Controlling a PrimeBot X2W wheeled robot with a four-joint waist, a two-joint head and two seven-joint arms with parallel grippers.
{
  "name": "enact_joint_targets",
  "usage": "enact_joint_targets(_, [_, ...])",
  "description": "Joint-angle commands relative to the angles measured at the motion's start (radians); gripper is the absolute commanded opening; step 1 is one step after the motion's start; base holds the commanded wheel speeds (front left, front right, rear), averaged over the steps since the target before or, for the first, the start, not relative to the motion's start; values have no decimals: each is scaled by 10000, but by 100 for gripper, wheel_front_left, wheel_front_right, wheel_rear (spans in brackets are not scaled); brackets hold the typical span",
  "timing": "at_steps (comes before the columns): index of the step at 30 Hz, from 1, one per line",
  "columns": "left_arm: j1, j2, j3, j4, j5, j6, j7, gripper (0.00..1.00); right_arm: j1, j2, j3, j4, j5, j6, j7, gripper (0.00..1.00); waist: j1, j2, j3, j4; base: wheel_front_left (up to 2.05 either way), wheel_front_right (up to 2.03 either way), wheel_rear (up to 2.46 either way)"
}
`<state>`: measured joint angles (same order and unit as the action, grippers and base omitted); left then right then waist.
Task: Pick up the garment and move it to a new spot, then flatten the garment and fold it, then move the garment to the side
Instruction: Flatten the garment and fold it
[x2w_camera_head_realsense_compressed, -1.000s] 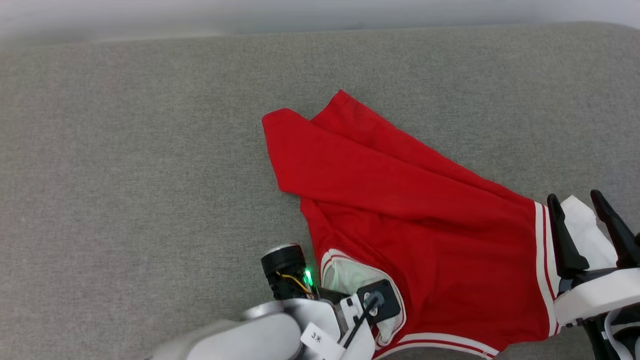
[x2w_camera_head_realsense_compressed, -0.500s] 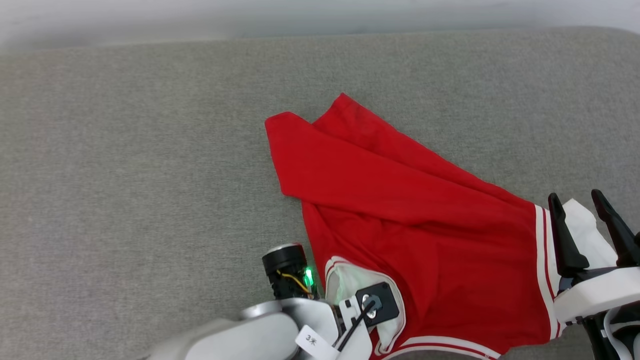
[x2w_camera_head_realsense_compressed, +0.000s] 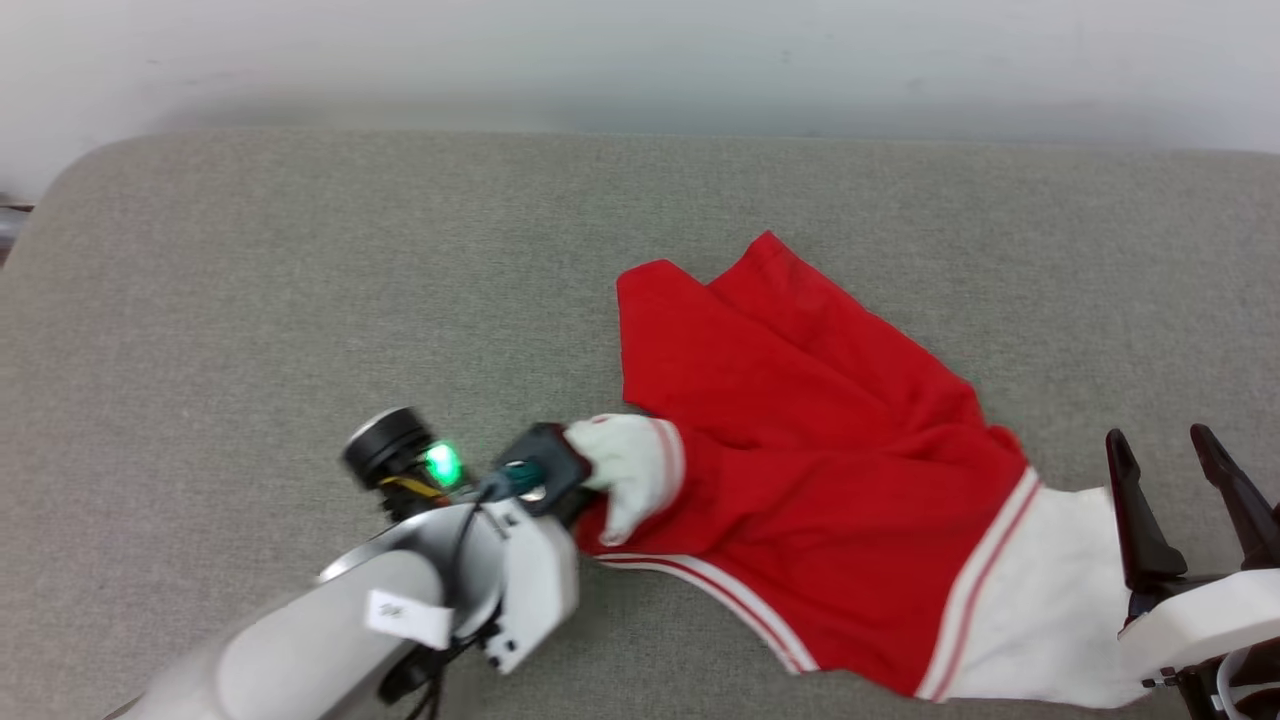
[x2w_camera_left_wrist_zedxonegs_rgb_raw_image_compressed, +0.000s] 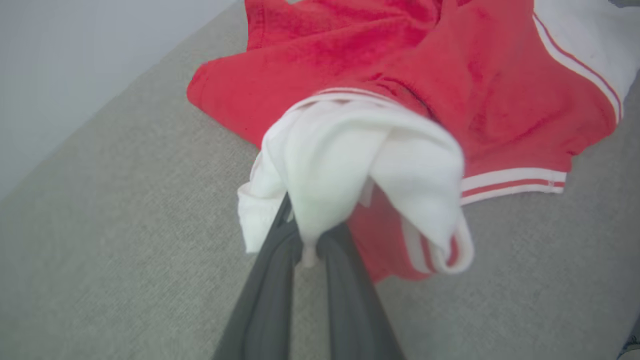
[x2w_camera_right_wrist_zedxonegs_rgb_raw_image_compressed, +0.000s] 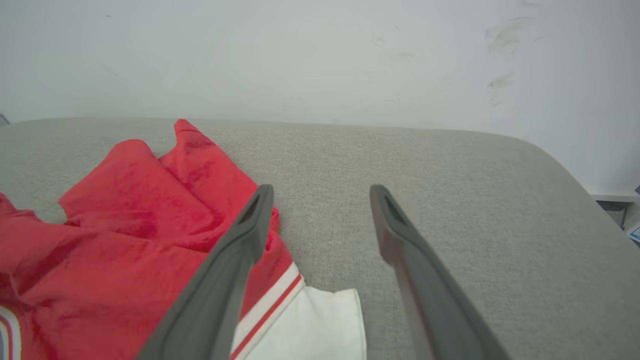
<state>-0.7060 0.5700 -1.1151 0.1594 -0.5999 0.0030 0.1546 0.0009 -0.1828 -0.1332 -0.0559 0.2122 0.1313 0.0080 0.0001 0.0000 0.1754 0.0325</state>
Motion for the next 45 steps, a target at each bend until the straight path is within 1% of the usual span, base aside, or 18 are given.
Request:
enact_joint_targets(1, [286,190,137,64,-68,187,-154,0,63,-41,-9,23,71,-11,-40,100,-1,0,-47,62,0,0,0])
enact_joint_targets(6, [1477,909,761,400,-795,953,-975,0,141,-74,14,115,107,-11,-74,100,-1,0,-55,127,0,0,0])
enact_joint_targets(9, [2113,1228,1049,781,-1234,1194,-1355,0,171,-91,-9,168,140,-11,-86,100,-1,0,-52,152,0,0,0])
enact_joint_targets(12, [2624,1461,1187,1230,-1598,1282,-1613,0,187,-120,-5,211,156,-11,-79,100,-1,0,-43,151,0,0,0])
enact_joint_targets(16, [3135,1500,1210,1616,-2017,1214,-1585,0,211,-148,-42,271,175,-11,-81,100,-1,0,-36,178,0,0,0])
enact_joint_targets(19, [3315,1412,1277,1930,-2239,1144,-1703,0,197,-129,-60,333,162,-11,-87,100,-1,0,-75,219,0,0,0])
enact_joint_targets(20, [3337,1379,1294,2003,-2278,1160,-1752,15,197,-112,-61,354,162,-11,-86,100,-1,0,-107,239,0,0,0])
enact_joint_targets(21, [3350,1361,1295,2052,-2281,1153,-1799,76,207,-98,-60,378,164,-11,-83,100,-1,0,-147,261,0,0,0])
enact_joint_targets(22, [3326,1353,1364,2072,-2288,1208,-1911,100,227,-87,-61,397,171,-11,-83,100,-1,0,-192,289,0,0,0])
enact_joint_targets(24, [3254,1422,1436,2035,-2241,1278,-2069,100,251,-69,-57,424,181,-11,-85,100,-1,0,-280,333,0,0,0])
enact_joint_targets(28, [3163,1851,1672,1639,-2203,1563,-2148,100,313,-23,-36,469,208,-11,-101,100,-1,0,-447,382,0,0,0])
enact_joint_targets(31, [3060,2373,1846,1143,-2143,1872,-1988,100,351,19,-17,493,204,-11,-154,100,-1,0,-538,395,0,0,0])
enact_joint_targets(35, [2798,3241,2142,159,-2021,2359,-1644,100,381,58,0,541,230,-11,-207,100,-1,0,-601,376,0,0,0])
enact_joint_targets(39, [2433,3944,2403,-777,-1862,2632,-1258,100,340,77,35,590,259,-11,-266,100,-1,0,-599,322,0,0,0])
enact_joint_targets(40, [2086,4133,2536,-1467,-1915,2554,-934,100,247,62,90,632,264,-11,-312,100,-1,0,-581,237,0,0,0])
enact_joint_targets(43, [1830,4248,2522,-2123,-2176,2198,-424,100,207,40,116,664,266,-11,-367,100,-1,0,-587,138,0,0,0])
enact_joint_targets(45, [1681,4199,2428,-2563,-2401,1879,-56,100,225,32,115,703,274,-11,-391,100,-1,0,-606,79,0,0,0])
